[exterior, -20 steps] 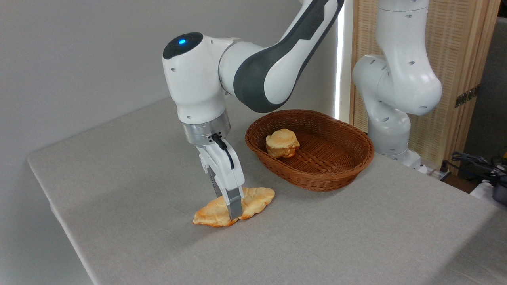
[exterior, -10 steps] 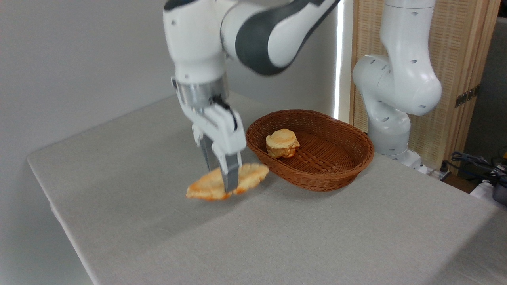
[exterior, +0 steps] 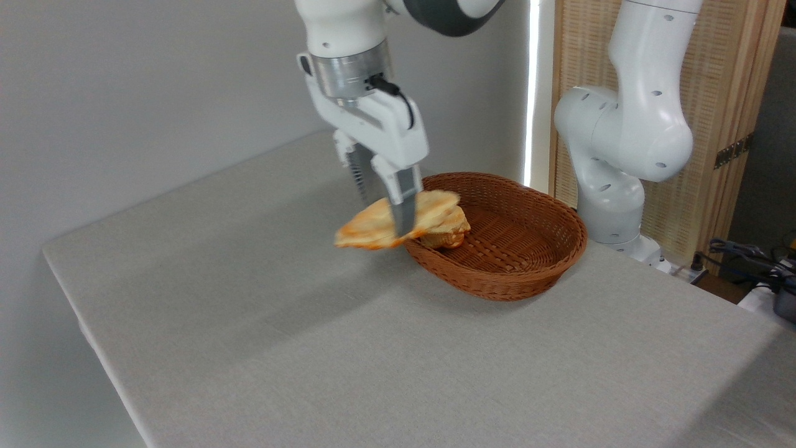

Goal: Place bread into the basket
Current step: 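Lift the flat bread and carry it over the wicker basket, then open the gripper to release the bread into the basket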

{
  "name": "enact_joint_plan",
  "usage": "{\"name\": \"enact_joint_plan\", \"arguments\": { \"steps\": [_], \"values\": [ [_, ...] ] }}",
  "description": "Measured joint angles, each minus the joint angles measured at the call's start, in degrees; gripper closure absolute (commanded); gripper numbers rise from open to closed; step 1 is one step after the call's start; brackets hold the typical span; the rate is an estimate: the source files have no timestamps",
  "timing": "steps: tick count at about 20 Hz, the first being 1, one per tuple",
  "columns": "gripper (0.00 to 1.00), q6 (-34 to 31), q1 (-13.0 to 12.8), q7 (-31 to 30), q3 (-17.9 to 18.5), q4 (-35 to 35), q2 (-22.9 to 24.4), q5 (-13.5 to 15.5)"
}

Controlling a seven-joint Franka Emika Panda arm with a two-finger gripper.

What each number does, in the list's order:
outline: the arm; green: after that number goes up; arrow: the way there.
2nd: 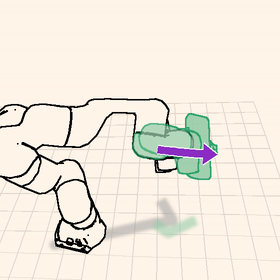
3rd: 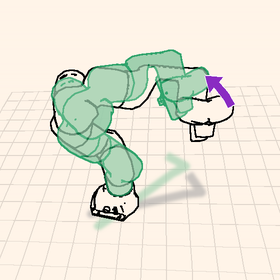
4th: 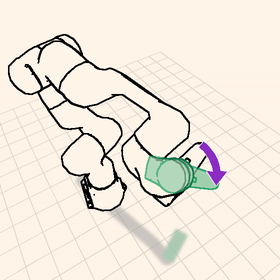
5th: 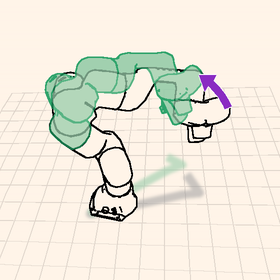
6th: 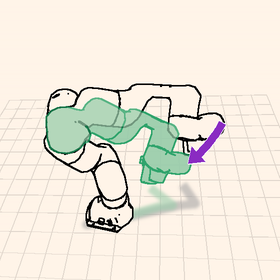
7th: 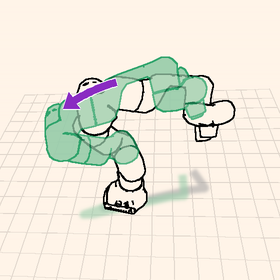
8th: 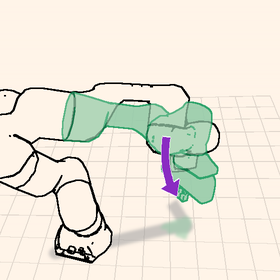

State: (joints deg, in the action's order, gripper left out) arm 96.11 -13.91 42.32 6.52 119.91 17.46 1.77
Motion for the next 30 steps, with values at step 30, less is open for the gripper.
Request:
{"name": "enact_joint_plan", "arguments": {
  "steps": [30],
  "values": [
    [0.0,-8.76,0.06,-3.36,0.49,5.29,0.53,0.0]
  ]
}}
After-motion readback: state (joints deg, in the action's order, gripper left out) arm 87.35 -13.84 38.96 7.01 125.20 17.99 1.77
